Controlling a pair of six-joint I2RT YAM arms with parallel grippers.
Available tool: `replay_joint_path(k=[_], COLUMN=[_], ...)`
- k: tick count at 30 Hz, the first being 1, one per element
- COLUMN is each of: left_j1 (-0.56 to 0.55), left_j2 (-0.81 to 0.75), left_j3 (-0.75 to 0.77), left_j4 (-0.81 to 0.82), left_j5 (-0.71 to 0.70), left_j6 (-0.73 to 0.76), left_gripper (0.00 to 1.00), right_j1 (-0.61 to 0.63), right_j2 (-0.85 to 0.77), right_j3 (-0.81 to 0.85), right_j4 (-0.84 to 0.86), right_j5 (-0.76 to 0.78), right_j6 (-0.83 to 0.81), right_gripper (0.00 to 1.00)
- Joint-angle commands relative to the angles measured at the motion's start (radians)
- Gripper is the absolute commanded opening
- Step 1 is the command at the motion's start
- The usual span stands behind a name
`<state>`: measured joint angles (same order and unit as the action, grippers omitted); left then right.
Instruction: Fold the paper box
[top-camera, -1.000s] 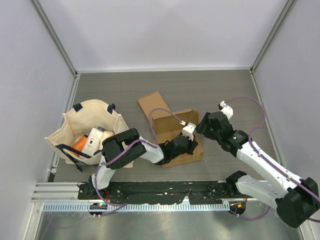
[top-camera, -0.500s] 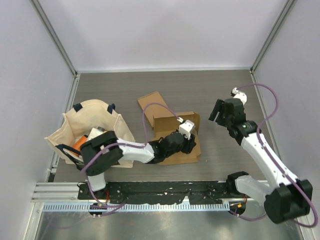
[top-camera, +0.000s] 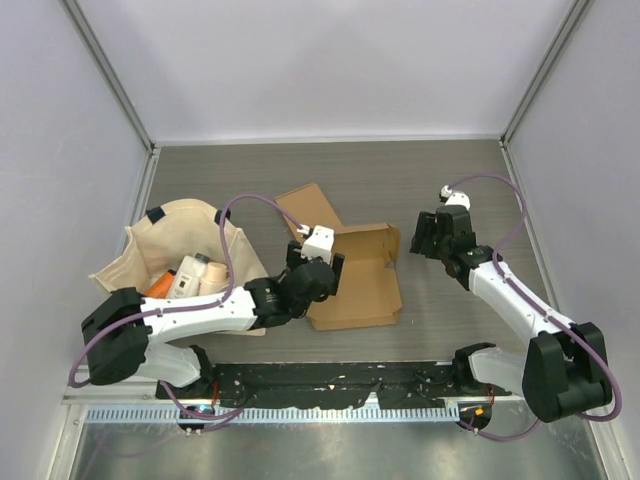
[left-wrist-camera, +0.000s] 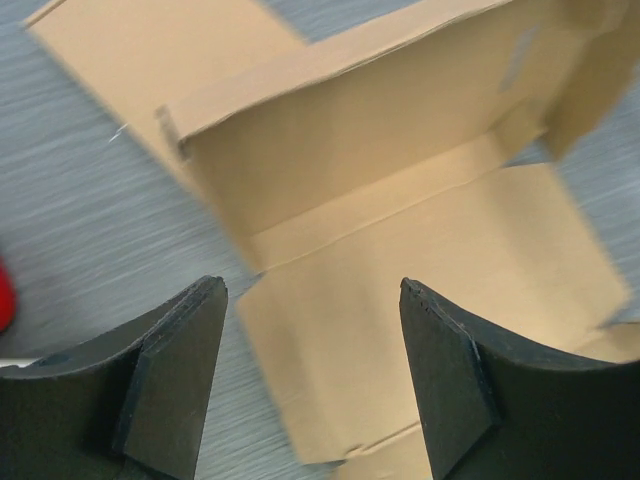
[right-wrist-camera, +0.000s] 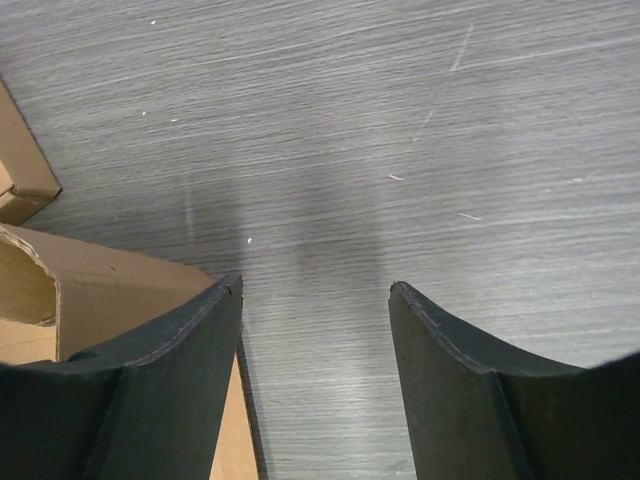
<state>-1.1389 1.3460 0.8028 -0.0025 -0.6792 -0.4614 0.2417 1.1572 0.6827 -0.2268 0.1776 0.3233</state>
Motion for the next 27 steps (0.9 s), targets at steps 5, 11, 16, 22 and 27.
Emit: replay_joint_path(k=[5,11,16,22,27], left_j1=[0.126,0.179,0.179,0.179,0.179], left_j2=[0.005,0.079,0.136,0.197,0.223], left_j3=[-0.033,-0.028,-0.019,0.002,0.004], left_j4=[-0.042,0.165,0.249,0.300,0.369], left_j5=[-0.128,-0.008,0.010,-0.023,-0.053], left_j6=[-0.097,0.024,0.053,0.107,0.177], left_gripper=[0.74,0.73,0.68,0.55,0.38], right_j1=[0.016,0.025,0.033,0.034,0.034], right_j2=[0.015,0.032,0.033,0.019,0.029], right_j3=[-0.067,-0.095,-0.094,-0.092,-0.094], right_j4=[0.221,0.293,0.297,0.294,0.299], right_j5=[-0.147,-0.216,-0.218,-0.224,-0.242], right_j6=[-0.107,-0.116,-0.112,-0.113,-0.118], right_gripper=[0.61,0.59,0.59,0.59,0.59])
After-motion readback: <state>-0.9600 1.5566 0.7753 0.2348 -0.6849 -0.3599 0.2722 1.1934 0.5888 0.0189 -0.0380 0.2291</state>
